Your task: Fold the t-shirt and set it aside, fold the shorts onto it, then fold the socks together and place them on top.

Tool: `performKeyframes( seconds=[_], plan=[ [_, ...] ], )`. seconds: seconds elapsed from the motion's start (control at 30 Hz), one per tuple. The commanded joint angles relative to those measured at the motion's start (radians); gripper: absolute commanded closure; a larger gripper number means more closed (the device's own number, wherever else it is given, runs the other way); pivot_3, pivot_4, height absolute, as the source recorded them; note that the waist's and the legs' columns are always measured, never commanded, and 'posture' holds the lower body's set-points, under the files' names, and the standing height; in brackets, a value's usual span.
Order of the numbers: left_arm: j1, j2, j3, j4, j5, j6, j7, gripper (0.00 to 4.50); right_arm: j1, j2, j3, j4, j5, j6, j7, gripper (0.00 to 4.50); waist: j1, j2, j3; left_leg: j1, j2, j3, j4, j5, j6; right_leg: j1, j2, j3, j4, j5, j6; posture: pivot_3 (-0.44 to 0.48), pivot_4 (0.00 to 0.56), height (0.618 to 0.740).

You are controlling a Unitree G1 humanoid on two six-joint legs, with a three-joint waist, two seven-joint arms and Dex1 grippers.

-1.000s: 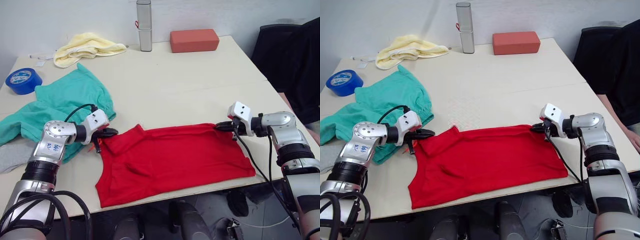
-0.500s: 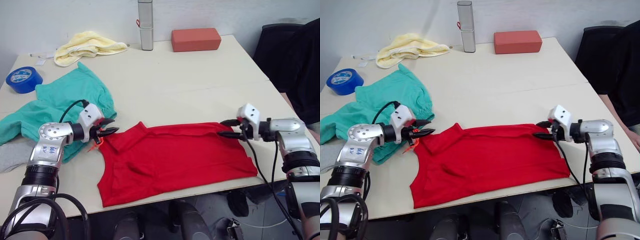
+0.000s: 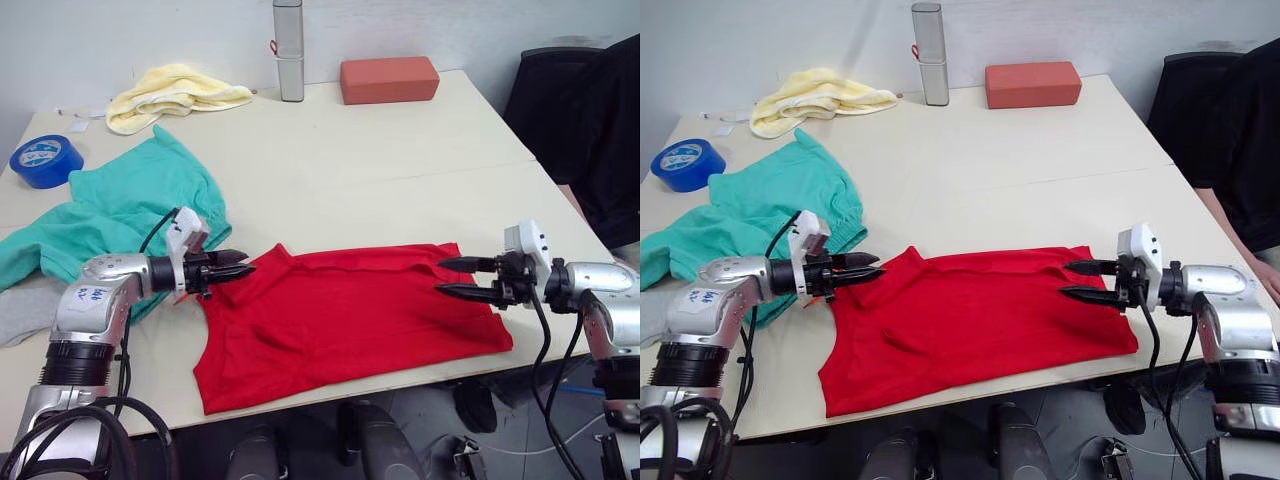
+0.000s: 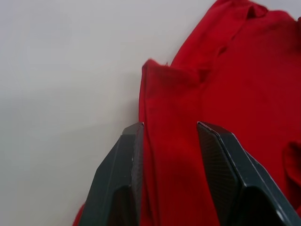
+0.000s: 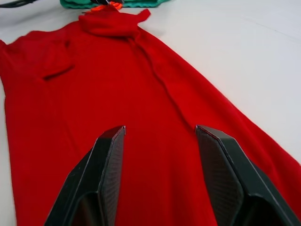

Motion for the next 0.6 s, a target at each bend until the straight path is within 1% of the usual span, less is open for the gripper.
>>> performKeyframes(
  seconds=[0.03,0.17,0.3,0.37,0.4,0.5,0.57,0.6],
  plan=[
    [-0.037,0.002,-0.025,0.005,0.016,0.034,0.007,2.63,0.009,-0.007,-0.027,-0.072,0.043,0.037,-0.025,2.11,0.0,0.0,0.0,0.0,0.0,0.0,0.0,0.0,0.0,0.0,0.0,0.0,0.0,0.0,0.0,0.0,0.15,0.74],
    [-0.062,-0.015,-0.041,0.033,0.037,0.028,0.033,2.63,0.022,-0.013,-0.03,-0.1,0.058,0.062,-0.034,2.11,0.0,0.0,0.0,0.0,0.0,-0.001,-0.001,0.0,0.0,0.0,0.0,-0.001,0.0,0.0,0.0,0.0,0.15,0.74],
    [-0.072,-0.024,-0.018,0.04,0.034,-0.002,0.035,2.63,0.038,-0.022,-0.037,-0.12,0.07,0.079,-0.039,2.11,0.001,-0.002,0.001,-0.001,0.0,-0.001,0.0,0.0,0.0,0.0,0.0,-0.001,0.0,0.0,0.0,0.0,0.15,0.74],
    [-0.076,-0.022,0.006,0.039,0.024,-0.013,0.04,2.63,0.047,-0.026,-0.039,-0.131,0.076,0.088,-0.043,2.11,0.001,-0.002,0.001,-0.001,0.0,-0.001,0.0,0.0,0.0,0.0,0.0,-0.001,0.0,0.0,0.0,0.0,0.15,0.74],
    [-0.081,-0.029,0.037,0.036,0.0,-0.01,0.048,2.63,0.052,-0.028,-0.041,-0.136,0.078,0.091,-0.045,2.11,0.0,-0.002,0.001,-0.001,0.0,-0.001,0.0,0.0,0.0,0.0,0.0,-0.001,0.0,0.0,0.0,0.0,0.15,0.74],
    [-0.082,-0.005,0.042,0.014,-0.009,0.045,0.044,2.07,0.061,-0.031,-0.043,-0.145,0.083,0.097,-0.052,2.06,0.001,-0.002,0.001,-0.001,0.0,-0.001,0.0,0.0,0.0,0.0,0.0,-0.001,0.0,0.0,0.0,0.0,0.15,0.74],
    [-0.075,0.006,0.024,0.011,0.024,0.013,0.053,1.46,0.063,-0.031,-0.043,-0.148,0.085,0.099,-0.056,2.06,0.002,-0.002,0.001,-0.001,0.0,-0.001,0.0,0.0,0.0,0.0,0.0,-0.001,0.0,0.0,0.0,0.0,0.15,0.74],
    [-0.07,-0.003,0.018,0.009,0.03,-0.007,0.056,1.14,0.062,-0.029,-0.042,-0.148,0.086,0.1,-0.06,2.06,0.002,-0.002,0.001,-0.001,0.0,-0.001,0.0,0.0,0.0,0.0,0.0,-0.001,0.0,0.0,0.0,0.0,0.15,0.74]
  ],
)
